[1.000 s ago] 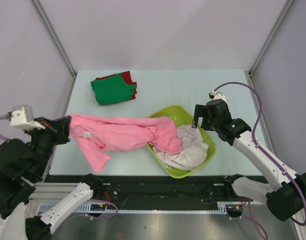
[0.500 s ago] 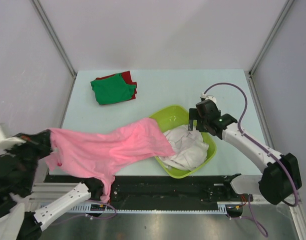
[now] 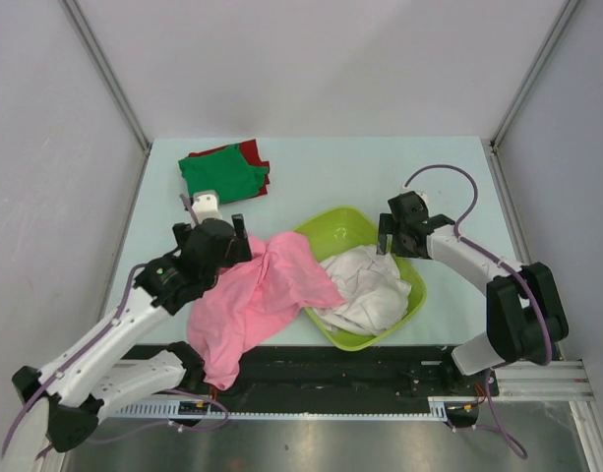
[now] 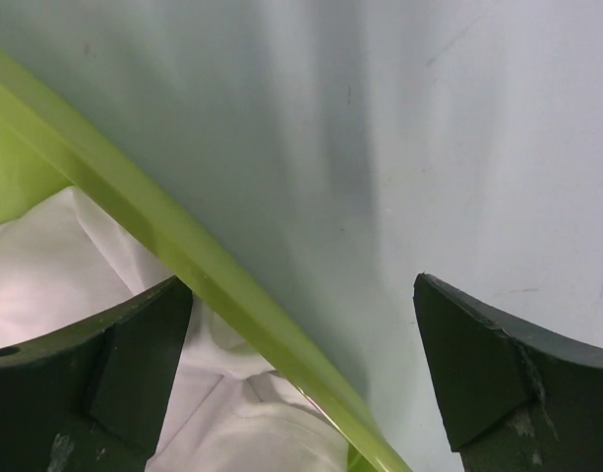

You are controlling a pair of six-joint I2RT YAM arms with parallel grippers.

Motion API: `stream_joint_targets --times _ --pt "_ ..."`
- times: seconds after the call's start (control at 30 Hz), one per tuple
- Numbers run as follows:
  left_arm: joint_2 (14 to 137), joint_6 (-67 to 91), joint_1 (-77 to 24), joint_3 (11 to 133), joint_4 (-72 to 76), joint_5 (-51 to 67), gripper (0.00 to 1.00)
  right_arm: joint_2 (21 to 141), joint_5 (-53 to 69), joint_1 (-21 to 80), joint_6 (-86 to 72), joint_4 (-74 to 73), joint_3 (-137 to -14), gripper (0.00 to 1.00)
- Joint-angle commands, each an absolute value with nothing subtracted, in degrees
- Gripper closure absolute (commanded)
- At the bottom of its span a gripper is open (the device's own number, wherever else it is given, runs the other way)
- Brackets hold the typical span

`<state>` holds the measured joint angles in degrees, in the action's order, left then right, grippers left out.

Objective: Fold and stack the t-shirts

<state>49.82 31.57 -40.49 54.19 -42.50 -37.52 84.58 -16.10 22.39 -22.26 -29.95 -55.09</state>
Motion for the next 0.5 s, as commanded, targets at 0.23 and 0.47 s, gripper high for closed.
stream_joint_targets --times 0.23,0.47 --pt "53.7 36.74 -37.44 43.77 -28.57 -25.67 0.0 90.61 -11.69 24.17 -22.32 -26.11 -55.37 0.2" --pt "50.19 37.18 -37.44 41.22 -27.77 -23.21 0.0 93.95 -13.7 22.68 -24.16 -25.57 -57.21 1.0"
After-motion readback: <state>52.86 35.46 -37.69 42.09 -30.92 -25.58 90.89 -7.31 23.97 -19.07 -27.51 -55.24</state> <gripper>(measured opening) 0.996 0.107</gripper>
